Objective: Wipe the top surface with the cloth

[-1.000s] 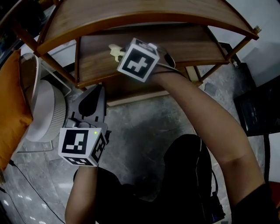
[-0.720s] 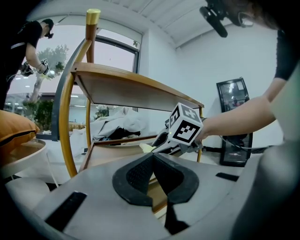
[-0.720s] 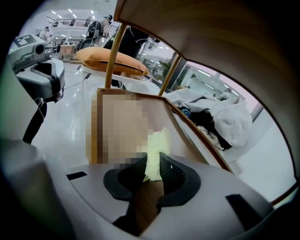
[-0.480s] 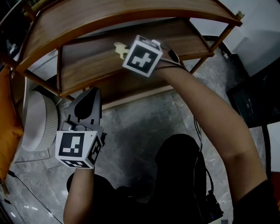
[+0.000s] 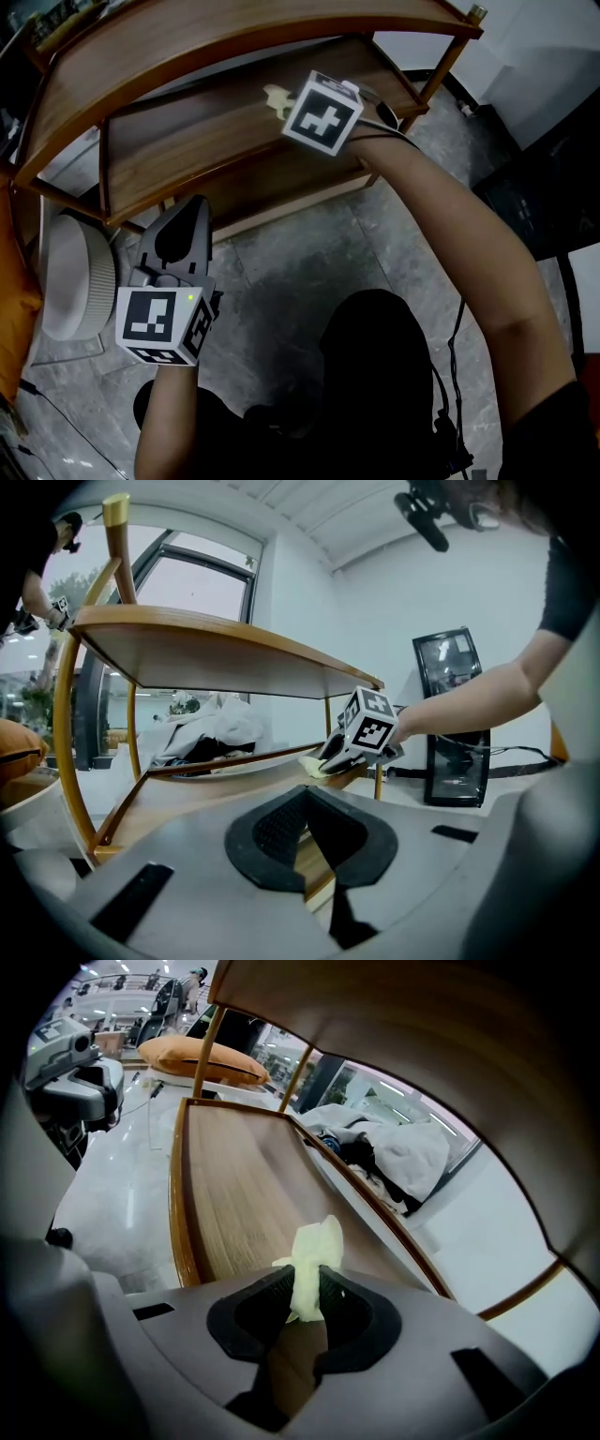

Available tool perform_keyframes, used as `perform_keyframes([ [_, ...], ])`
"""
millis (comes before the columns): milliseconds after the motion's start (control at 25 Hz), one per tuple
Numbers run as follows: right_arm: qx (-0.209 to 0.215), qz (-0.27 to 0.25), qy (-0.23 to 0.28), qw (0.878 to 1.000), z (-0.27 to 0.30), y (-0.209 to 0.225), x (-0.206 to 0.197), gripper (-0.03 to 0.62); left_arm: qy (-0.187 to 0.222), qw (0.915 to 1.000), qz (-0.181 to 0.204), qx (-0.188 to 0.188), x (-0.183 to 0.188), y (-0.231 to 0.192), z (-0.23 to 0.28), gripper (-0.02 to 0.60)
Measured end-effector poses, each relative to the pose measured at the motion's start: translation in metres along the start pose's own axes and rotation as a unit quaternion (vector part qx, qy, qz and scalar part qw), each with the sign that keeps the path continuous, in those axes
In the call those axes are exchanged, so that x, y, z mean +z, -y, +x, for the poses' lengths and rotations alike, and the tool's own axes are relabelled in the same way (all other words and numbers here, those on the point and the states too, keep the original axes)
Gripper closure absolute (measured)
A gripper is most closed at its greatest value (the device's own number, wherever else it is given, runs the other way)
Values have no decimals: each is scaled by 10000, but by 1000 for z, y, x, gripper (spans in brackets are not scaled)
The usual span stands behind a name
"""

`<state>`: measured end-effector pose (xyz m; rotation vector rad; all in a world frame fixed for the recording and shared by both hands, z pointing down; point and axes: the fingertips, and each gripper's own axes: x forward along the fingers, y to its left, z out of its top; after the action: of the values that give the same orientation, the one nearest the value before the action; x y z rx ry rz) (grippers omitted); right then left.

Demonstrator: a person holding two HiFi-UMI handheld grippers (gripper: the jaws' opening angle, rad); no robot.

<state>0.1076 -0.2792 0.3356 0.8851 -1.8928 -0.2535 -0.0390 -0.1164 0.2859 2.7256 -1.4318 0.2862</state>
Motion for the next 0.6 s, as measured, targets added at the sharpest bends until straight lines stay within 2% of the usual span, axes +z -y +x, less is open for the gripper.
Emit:
perform_keyframes([
  [600, -454, 458, -625, 9960, -24, 61, -86, 508, -66, 9999, 128, -47, 3, 8, 5, 569],
])
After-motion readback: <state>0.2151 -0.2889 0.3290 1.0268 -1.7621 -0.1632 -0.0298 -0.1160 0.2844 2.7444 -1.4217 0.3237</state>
